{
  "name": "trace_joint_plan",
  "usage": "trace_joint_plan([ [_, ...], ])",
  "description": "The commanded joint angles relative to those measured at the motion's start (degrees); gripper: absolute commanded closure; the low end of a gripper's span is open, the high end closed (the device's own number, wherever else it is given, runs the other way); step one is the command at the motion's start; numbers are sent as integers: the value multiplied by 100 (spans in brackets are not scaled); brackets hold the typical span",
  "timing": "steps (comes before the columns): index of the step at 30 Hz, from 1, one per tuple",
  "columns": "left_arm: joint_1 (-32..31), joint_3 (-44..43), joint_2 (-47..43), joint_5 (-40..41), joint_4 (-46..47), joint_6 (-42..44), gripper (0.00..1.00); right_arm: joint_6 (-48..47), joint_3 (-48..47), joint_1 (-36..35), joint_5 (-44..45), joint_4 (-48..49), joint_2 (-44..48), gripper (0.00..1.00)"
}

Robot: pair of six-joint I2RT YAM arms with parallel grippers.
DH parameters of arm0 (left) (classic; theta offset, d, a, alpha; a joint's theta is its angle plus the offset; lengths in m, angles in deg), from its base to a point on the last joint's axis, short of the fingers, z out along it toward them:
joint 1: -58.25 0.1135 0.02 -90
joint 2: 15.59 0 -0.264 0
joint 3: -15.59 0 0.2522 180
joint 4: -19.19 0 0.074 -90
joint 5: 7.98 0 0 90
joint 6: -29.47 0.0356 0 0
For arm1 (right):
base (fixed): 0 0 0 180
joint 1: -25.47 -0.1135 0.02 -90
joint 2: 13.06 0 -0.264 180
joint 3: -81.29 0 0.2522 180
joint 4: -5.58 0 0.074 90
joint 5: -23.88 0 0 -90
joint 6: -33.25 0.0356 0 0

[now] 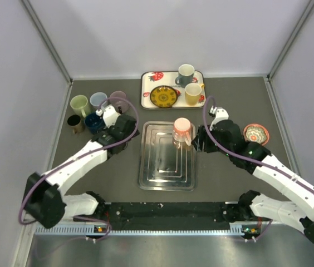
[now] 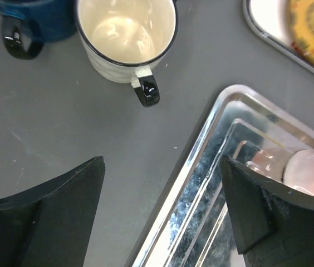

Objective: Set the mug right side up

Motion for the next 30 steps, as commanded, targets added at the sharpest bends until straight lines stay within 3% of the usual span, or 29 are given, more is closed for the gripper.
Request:
trace_joint_plan([
  [1, 111, -777, 928, -132, -566, -1202, 16, 178, 82, -67, -275, 62, 338, 42],
  [7, 436, -1015, 1624, -333, -356, -1686, 39, 178, 74, -58, -425, -35, 716, 42],
  [13, 893, -1130, 2063, -588, -233, -1555, 49, 169, 117, -58, -574, -44, 779, 42],
  [16, 1068, -1112, 2186, -729, -31, -1344, 48, 134, 144, -58, -574, -44, 779, 42],
  [23, 1341, -1226, 2424, -993, 180, -878, 33, 116, 144, -58, -583, -44, 673, 42],
  [30, 1403, -1288, 2494, -984, 295, -825, 36, 125, 188, -58, -601, 44, 550, 42],
])
